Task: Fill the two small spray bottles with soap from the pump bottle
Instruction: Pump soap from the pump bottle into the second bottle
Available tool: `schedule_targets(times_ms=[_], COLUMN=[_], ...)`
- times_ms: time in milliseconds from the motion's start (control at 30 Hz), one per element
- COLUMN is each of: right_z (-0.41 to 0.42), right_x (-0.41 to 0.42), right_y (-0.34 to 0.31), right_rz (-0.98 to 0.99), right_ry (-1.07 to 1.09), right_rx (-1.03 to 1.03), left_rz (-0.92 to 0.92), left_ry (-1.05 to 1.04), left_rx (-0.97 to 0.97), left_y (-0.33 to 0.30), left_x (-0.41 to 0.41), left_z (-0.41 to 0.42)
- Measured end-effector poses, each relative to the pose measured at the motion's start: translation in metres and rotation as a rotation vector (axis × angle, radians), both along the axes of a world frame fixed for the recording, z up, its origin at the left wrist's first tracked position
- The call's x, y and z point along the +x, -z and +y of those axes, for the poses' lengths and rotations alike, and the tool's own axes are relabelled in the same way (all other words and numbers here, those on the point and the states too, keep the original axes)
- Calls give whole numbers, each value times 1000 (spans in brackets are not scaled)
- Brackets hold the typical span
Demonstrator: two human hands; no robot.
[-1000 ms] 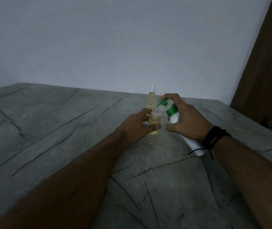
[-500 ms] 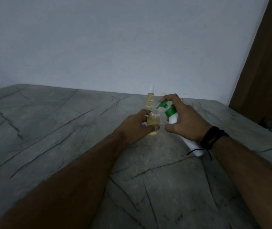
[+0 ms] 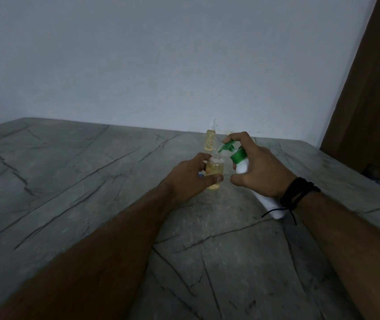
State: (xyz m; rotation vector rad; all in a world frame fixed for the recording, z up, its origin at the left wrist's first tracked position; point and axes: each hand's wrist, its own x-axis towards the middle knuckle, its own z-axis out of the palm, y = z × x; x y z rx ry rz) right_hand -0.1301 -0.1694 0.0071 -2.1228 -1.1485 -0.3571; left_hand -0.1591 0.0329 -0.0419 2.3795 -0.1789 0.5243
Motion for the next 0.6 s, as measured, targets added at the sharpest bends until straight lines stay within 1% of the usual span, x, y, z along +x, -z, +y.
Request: schedule_targets(times_ms=[600], right_z=[0], right_x=[1], right_y=[0], right_rz=[11], right_ry=[1], right_rx=[9], left_rz=[10], left_ry=[2], left_rx=[0], left_y=[-2], left_x=[-3], left_z=[-2])
